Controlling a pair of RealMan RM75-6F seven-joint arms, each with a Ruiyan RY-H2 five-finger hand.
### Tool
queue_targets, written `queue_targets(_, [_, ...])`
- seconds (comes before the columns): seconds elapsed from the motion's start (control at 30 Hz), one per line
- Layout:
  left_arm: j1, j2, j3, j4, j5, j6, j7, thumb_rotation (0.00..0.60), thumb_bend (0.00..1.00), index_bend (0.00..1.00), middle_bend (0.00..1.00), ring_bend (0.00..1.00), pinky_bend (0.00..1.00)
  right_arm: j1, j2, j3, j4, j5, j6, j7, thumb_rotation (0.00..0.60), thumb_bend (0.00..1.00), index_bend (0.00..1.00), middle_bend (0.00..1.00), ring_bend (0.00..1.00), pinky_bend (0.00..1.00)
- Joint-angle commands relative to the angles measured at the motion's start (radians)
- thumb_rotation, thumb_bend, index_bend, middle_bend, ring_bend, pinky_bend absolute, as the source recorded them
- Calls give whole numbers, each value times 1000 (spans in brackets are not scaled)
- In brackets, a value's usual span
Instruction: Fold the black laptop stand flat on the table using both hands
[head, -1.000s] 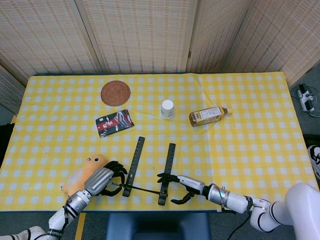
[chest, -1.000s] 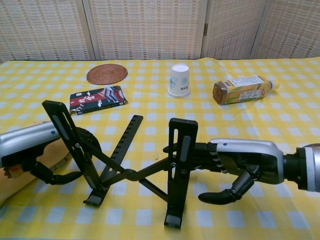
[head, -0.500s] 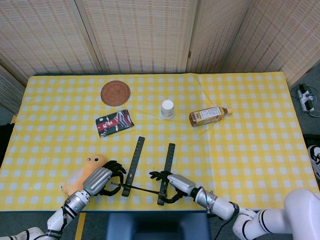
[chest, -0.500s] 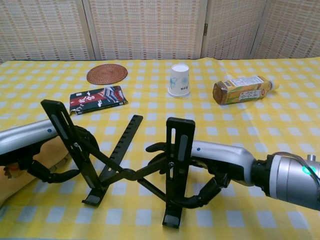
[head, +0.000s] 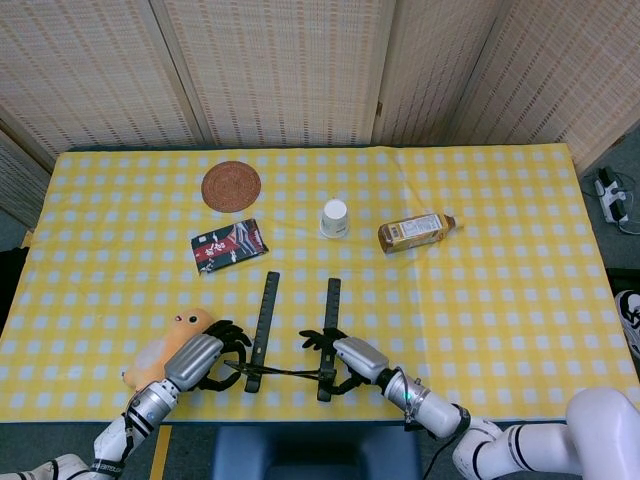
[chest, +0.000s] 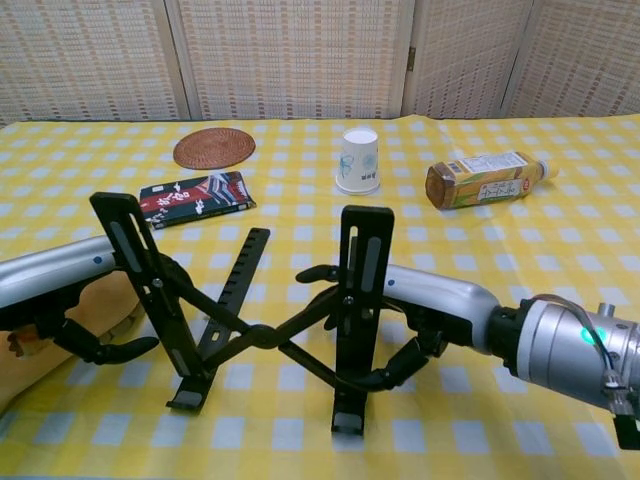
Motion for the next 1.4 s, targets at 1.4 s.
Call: queue_targets(1.4, [3, 37, 39, -46, 103, 47, -15, 600, 425, 534, 340, 178, 106, -131, 123, 7, -164, -13, 94, -354, 600, 387, 196, 234, 274, 122])
